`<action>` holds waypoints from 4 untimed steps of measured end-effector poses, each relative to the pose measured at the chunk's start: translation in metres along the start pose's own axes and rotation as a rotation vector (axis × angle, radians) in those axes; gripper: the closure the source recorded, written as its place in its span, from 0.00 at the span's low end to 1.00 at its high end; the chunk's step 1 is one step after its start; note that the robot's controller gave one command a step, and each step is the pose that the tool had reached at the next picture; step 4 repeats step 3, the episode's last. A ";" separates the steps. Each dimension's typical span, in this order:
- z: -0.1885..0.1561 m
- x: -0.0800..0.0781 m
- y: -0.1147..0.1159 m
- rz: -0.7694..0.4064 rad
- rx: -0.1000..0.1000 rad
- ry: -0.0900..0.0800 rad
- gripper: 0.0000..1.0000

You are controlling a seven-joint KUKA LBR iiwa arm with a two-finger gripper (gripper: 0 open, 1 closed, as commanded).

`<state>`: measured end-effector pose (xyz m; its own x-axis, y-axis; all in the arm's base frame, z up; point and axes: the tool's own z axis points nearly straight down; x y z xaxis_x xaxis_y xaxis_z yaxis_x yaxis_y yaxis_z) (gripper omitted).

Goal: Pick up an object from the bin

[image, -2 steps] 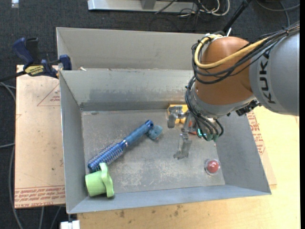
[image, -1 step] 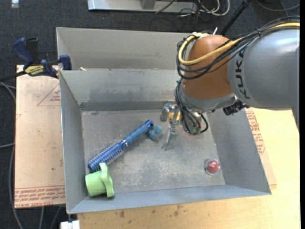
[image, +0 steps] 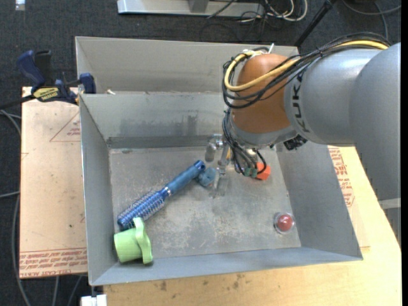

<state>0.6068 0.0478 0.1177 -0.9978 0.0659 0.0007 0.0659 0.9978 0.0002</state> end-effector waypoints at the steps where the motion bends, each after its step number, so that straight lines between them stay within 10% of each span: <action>1: 0.051 -0.038 0.004 -0.006 0.000 -0.001 0.00; 2: 0.047 -0.038 0.004 -0.006 -0.001 -0.004 1.00; 3: -0.134 -0.022 0.002 -0.039 -0.002 -0.013 1.00; 4: -0.134 -0.022 0.002 -0.039 -0.002 -0.013 1.00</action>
Offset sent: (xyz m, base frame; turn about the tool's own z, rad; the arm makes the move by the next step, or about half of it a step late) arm 0.0376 0.0005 -0.0477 -0.0071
